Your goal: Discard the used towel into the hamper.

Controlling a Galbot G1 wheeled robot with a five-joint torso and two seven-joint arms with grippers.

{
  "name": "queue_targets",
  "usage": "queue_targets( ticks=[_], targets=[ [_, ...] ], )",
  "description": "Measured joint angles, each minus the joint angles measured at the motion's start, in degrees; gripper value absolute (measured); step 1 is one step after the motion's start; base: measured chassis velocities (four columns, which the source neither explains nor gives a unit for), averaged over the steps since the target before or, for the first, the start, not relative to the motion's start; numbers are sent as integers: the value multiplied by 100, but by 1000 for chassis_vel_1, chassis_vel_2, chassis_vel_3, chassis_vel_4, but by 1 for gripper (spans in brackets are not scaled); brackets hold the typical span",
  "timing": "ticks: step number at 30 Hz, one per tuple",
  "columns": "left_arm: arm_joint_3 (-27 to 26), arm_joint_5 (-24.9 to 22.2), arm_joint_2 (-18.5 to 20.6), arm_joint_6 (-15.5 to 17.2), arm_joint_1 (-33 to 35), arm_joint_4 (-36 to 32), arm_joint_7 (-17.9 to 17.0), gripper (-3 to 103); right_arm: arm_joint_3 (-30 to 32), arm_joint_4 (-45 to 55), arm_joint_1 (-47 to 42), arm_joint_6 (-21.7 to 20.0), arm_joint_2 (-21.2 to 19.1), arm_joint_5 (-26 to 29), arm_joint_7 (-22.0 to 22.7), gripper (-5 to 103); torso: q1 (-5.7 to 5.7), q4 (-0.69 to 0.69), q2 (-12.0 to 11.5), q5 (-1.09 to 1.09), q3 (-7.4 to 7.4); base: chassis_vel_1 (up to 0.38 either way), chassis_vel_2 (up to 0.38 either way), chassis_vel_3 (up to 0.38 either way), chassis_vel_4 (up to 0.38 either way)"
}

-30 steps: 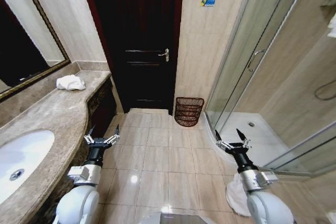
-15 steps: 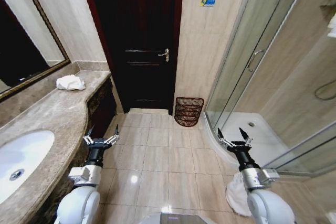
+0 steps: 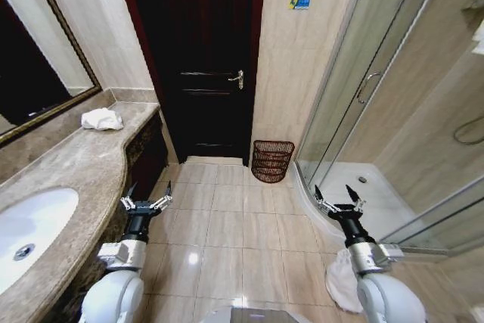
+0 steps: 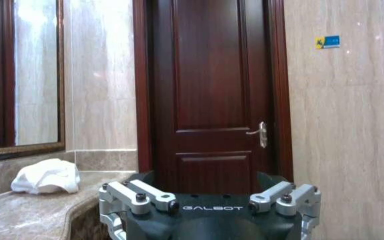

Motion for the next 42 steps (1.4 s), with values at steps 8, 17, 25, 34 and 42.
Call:
queue_targets(
  ticks=[8,17,25,34,42],
  targets=[
    [-24,59,15,-34,8,51,41,100,-4,-123,-42,79,-43,-5,-42,100,0,0,0,1,0,-96,92,107,-100],
    [-19,101,-23,-5,-7,73,41,100,-32,-169,120,49,-51,-16,-41,100,3,-1,-1,-1,1,-159,186,183,-157],
    [-11,122,-68,9,-7,77,40,100,-56,-211,200,19,-61,-8,-41,100,1,0,0,1,0,-110,202,200,-105],
    [-22,125,-111,10,-37,49,24,100,-40,-258,463,-176,-139,105,-19,100,0,-1,0,2,0,-61,227,235,-65],
    [4,196,-188,16,-48,127,27,100,-57,-438,567,-176,-223,158,-23,100,1,0,0,0,0,-37,279,281,-32]
  ],
)
